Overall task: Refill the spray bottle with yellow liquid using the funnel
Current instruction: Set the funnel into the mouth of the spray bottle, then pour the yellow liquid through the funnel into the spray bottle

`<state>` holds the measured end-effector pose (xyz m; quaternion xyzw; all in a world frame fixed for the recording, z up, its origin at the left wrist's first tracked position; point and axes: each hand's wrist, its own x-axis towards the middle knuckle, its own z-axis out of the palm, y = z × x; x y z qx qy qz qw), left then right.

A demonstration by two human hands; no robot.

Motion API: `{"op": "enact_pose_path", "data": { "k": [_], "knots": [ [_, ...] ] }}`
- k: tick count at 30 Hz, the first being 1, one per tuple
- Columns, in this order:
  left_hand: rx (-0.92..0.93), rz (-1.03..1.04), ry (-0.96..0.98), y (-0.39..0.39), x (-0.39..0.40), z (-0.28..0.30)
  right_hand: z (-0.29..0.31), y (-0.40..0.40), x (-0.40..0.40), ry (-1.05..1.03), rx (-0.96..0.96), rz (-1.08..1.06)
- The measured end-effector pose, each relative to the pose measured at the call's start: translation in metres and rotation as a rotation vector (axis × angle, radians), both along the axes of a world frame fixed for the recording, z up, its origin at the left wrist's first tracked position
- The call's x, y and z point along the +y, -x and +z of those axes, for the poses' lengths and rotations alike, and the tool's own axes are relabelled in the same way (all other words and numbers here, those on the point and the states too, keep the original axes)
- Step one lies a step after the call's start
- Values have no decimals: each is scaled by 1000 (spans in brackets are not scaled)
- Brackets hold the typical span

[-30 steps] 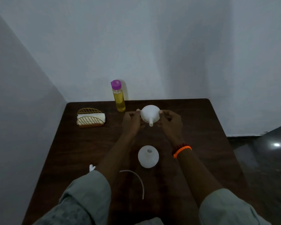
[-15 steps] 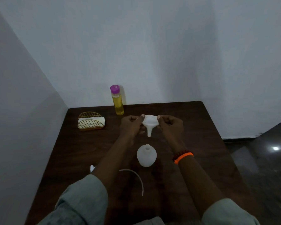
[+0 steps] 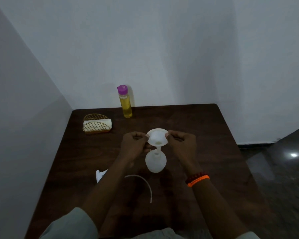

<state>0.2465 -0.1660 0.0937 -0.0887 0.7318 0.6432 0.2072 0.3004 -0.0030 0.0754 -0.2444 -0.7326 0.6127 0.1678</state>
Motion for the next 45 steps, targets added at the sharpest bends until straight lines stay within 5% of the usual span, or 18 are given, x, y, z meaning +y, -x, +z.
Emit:
{"op": "enact_pose_path", "data": {
  "k": [32,45],
  "knots": [
    [-64,-20,95,16,-30,-25,-18,28,14,91,-134,-42],
    [77,11,350,141,-48,-52,-48,170,32,-213,-267,330]
  ]
}}
